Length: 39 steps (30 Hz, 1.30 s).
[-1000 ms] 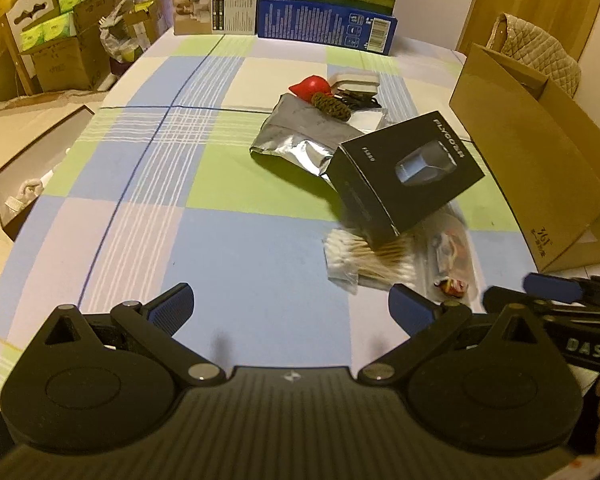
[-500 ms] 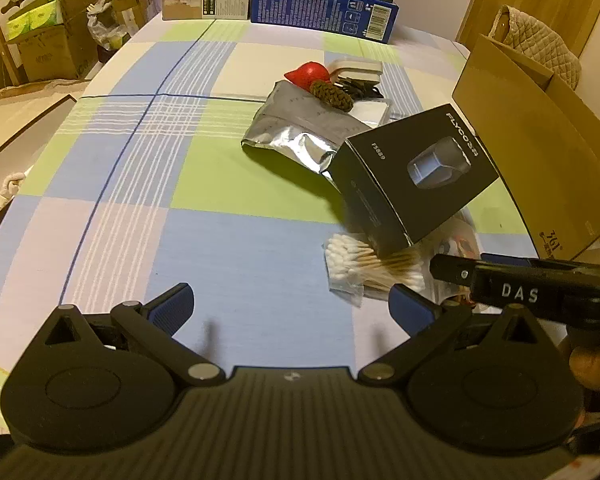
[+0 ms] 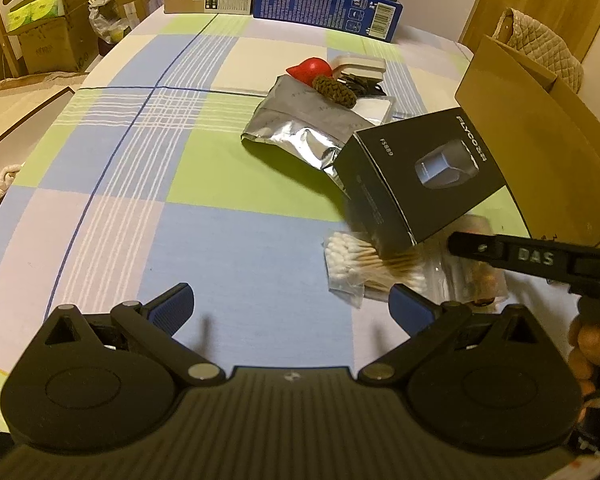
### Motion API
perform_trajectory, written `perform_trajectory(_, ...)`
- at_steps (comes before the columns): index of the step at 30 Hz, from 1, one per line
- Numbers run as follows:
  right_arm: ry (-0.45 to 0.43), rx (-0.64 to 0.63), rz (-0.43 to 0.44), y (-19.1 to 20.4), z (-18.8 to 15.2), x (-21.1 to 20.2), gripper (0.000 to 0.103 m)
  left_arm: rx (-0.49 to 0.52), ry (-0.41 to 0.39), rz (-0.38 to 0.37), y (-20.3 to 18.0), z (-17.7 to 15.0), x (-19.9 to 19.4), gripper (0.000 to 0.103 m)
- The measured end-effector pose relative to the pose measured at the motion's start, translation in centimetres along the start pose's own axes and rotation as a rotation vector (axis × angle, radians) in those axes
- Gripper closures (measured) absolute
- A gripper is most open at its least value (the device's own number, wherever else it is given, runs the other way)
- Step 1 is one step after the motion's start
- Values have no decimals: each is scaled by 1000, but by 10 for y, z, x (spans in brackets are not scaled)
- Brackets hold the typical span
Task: Organize objects
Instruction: 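Grasp the clear plastic bag beside the toy car with the right gripper, then lift the clear bag with the right gripper while the left gripper grasps the cotton swab pack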
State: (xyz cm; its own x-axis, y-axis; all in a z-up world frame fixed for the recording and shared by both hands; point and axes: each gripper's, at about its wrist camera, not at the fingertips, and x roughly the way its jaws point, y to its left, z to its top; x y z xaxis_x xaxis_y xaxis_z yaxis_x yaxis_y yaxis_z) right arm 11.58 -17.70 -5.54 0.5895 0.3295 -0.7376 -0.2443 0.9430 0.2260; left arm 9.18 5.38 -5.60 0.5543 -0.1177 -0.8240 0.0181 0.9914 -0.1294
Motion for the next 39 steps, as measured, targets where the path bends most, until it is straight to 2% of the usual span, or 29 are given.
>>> perform_trajectory(3,18,-22,-16,-4,-3,-1,55,-1,1,-7,-1,0,1,1)
perform_trajectory(9,133,-48,-41,2,8,15,55,2,1,-26,-8,0,2,1)
perform_trajectory(13,152,-107,-64,9,15,23,55,3,-1,-33,-10,0,2,1)
perform_trajectory(17,62,-108,-50,4,12,16,55,5,-5,-39,-11,1,2,1)
perform_trajectory(22,-204,-66,39,-12,2,-15,55,23,-11,-52,-10,4,3,1)
perform_trajectory(28,-353,-53,73,-18,-6,-25,55,68,7,-96,-13,9,11,1)
perform_trajectory(39,-345,-53,76,-18,-2,-9,55,127,42,-138,-26,4,25,1)
